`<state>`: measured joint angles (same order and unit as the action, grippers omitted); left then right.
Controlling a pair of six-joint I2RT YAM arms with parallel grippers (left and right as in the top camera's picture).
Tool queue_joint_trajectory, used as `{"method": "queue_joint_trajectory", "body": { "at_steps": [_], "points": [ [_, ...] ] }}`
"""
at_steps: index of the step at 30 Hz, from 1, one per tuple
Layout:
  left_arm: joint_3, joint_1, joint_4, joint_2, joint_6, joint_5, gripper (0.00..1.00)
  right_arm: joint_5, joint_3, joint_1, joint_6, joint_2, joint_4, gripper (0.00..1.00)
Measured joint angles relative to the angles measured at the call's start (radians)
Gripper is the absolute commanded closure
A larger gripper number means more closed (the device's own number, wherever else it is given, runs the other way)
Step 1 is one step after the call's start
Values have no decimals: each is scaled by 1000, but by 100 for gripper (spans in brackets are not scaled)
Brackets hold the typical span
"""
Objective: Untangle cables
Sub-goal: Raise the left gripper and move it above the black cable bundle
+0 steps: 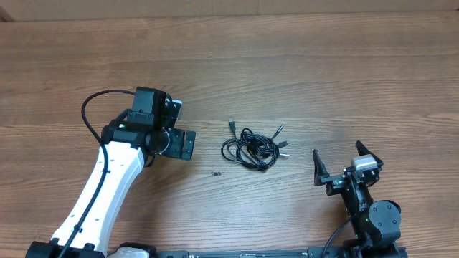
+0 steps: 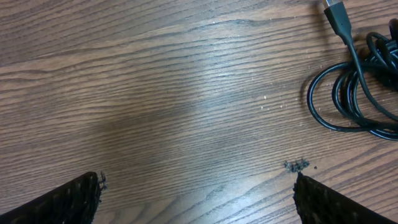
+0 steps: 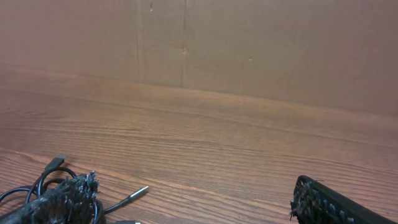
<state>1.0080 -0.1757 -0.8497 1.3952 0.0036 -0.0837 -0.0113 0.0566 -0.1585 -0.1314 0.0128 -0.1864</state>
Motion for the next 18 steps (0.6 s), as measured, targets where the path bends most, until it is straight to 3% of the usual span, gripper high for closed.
{"method": "queue_joint_trajectory", "body": {
  "at_steps": [18],
  "points": [
    [0, 0, 0, 0, 0, -15, 0, 0, 0, 0, 0, 0, 0, 0]
  ]
}}
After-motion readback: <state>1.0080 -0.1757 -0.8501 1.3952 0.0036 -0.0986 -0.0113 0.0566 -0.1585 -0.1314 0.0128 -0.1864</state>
